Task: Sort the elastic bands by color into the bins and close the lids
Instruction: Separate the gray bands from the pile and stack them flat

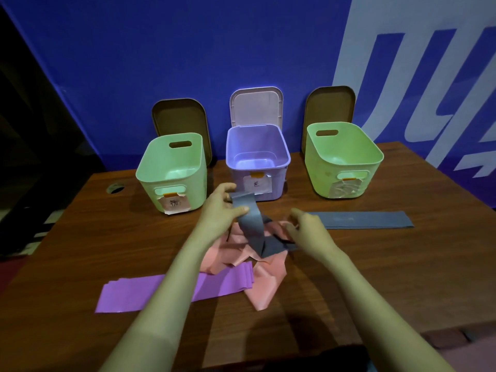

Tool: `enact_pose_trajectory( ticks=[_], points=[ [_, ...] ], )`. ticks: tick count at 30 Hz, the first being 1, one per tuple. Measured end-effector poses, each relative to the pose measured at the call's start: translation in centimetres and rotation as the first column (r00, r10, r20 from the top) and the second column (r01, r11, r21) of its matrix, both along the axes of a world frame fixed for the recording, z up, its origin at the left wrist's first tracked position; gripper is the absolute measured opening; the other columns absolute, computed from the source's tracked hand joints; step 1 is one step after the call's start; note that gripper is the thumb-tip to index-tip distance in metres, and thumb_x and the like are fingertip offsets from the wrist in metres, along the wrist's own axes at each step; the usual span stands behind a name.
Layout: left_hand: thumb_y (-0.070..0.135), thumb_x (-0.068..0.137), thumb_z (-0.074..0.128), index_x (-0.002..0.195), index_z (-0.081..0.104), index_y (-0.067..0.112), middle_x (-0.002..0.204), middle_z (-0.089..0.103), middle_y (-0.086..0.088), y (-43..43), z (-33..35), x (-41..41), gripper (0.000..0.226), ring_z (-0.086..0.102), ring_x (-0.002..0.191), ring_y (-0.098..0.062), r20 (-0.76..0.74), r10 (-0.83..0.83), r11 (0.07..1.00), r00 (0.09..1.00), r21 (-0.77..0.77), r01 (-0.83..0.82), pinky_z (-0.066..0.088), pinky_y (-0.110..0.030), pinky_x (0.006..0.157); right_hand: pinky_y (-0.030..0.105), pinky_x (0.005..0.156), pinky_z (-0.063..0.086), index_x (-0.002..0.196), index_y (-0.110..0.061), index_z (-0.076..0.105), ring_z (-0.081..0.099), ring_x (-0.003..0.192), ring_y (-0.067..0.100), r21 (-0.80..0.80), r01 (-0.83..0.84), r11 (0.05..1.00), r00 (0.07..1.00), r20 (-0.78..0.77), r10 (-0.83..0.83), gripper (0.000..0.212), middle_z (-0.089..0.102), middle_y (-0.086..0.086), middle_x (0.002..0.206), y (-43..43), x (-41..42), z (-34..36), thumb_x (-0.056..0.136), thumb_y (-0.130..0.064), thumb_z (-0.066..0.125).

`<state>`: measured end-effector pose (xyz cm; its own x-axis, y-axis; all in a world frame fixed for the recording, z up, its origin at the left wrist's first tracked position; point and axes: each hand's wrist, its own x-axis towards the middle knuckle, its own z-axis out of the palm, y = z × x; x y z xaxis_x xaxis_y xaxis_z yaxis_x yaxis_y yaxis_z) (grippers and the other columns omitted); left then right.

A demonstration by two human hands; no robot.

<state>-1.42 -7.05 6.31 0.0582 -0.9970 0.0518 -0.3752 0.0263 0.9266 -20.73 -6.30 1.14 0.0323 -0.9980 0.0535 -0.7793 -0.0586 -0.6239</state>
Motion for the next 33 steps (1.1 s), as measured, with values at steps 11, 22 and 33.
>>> enact_pose_trajectory(
  ticks=[11,22,33],
  points=[
    [0.001,0.084,0.063,0.081,0.066,0.02,0.073,0.066,0.012,1.0,2.9,-1.7,0.02,0.06,0.07,-0.001,-0.478,-0.147,0.985,0.866,-0.155,0.081,0.049,-0.019,0.063,0.033,0.102,0.043,0.111,-0.026,0.064,0.058,0.114,0.012,0.162,-0.362,0.918,0.645,0.754,0.121,0.027,0.064,-0.004,0.12,-0.8,2.1,1.6,0.097,-0.037,0.044],
    [0.012,0.086,0.064,0.086,0.066,0.022,0.083,0.063,0.007,-0.2,1.0,-0.5,0.01,0.057,0.08,-0.004,-0.456,0.142,0.963,0.878,-0.142,-0.229,0.046,-0.021,0.077,0.028,0.064,0.042,0.076,-0.019,0.064,0.052,0.068,0.005,-0.255,-0.131,0.958,0.811,0.528,0.252,0.009,0.062,-0.002,0.071,0.8,-1.0,4.7,0.081,-0.023,0.071],
    [0.003,0.093,0.048,0.104,0.049,0.01,0.104,0.056,-0.015,-0.8,-6.1,3.9,0.013,0.056,0.09,-0.024,-0.439,0.52,0.849,0.733,0.355,-0.391,0.051,-0.027,0.062,0.025,0.082,0.04,0.109,-0.013,0.061,0.056,0.104,0.022,0.128,-0.105,0.986,0.993,-0.034,0.111,0.034,0.058,0.007,0.112,0.2,-2.0,-0.5,0.082,-0.033,0.068]
  ],
)
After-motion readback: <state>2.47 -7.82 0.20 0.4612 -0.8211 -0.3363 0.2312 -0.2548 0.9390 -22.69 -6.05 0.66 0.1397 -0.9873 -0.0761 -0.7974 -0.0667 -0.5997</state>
